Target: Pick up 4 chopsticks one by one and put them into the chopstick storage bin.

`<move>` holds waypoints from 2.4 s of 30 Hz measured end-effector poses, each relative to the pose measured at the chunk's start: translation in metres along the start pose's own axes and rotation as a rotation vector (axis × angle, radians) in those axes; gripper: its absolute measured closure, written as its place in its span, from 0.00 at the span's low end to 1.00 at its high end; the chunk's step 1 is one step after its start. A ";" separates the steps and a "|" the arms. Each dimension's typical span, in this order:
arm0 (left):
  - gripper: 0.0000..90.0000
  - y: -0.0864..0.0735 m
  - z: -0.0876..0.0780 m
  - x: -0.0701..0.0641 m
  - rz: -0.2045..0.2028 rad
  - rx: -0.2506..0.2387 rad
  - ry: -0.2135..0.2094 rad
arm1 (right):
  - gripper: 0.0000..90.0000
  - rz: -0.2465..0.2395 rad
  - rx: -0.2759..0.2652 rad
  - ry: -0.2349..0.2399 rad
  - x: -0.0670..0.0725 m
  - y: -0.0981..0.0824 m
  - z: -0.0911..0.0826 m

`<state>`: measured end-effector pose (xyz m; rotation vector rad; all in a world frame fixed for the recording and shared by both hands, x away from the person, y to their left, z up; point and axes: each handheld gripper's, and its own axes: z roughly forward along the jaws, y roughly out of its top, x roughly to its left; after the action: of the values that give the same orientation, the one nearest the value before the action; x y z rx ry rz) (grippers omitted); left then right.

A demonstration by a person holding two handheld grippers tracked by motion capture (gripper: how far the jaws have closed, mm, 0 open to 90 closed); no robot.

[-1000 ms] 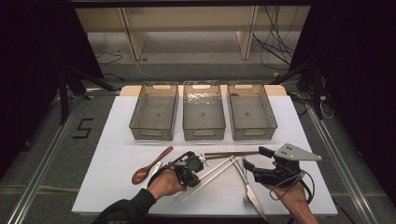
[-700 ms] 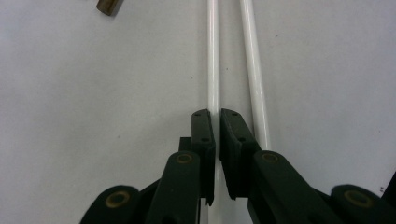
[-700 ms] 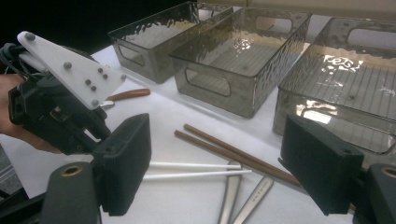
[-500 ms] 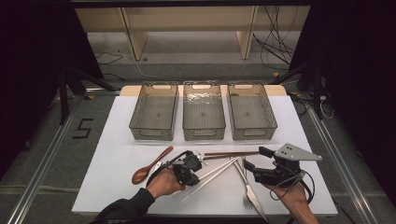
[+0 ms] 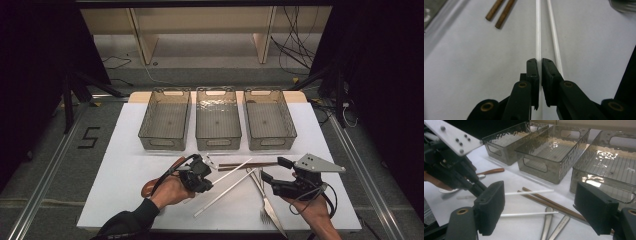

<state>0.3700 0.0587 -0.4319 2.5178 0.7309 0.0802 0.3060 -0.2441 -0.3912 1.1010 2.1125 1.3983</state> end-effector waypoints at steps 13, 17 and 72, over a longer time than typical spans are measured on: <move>0.93 -0.005 -0.033 0.028 -0.113 -0.150 0.005 | 0.28 -0.002 -0.009 0.000 0.000 0.000 0.000; 0.93 -0.007 -0.040 0.035 -0.126 -0.172 0.020 | 0.28 0.001 -0.008 0.001 0.000 0.000 0.000; 0.93 0.011 -0.099 0.180 -0.344 -0.359 0.314 | 0.28 0.017 -0.009 0.006 -0.003 0.000 0.000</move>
<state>0.5095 0.1893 -0.3554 2.0306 1.1513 0.4506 0.3073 -0.2465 -0.3915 1.1151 2.1035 1.4188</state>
